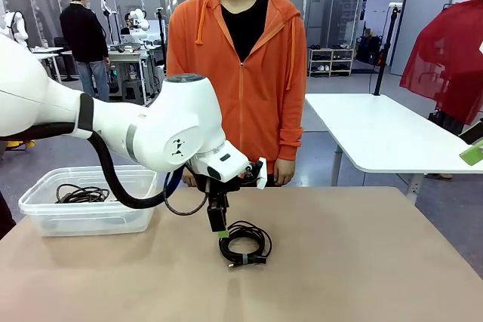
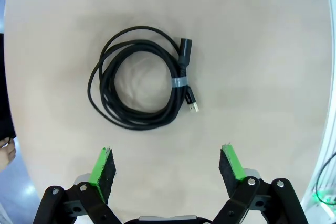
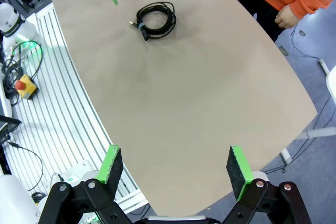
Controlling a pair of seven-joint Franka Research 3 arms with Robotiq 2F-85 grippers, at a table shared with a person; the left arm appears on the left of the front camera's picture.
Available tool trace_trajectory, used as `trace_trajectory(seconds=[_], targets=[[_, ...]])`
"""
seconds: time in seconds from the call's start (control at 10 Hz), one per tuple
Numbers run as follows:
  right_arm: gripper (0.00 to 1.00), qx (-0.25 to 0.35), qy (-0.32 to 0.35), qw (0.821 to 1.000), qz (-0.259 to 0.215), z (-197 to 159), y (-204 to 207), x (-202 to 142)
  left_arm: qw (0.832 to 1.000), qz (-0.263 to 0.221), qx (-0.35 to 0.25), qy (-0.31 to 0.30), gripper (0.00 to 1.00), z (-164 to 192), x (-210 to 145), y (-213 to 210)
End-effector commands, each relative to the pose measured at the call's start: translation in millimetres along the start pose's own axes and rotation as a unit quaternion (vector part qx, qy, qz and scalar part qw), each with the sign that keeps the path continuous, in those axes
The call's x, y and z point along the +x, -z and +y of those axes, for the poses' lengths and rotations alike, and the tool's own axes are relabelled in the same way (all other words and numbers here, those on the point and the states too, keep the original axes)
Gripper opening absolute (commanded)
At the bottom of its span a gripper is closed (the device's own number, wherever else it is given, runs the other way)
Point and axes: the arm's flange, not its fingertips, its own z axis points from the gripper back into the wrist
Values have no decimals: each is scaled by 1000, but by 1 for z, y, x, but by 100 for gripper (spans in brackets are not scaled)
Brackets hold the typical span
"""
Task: Organize and store the cables.
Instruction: Place the USB Extension Cable into the Organizing box.
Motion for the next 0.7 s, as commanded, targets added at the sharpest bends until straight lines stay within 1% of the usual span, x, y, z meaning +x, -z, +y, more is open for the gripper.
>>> trace_trajectory(seconds=[0.0,0.2,0.6], targets=[[100,0,3,1000,-2,1,-1,1,1000,-7,0,-13,100,7,9,15],[100,0,3,1000,-2,1,-1,1,999,-16,3,-32,100,10,10,33],[100,0,3,1000,-2,1,-1,1,999,-10,-18,-49,100,9,18,57]])
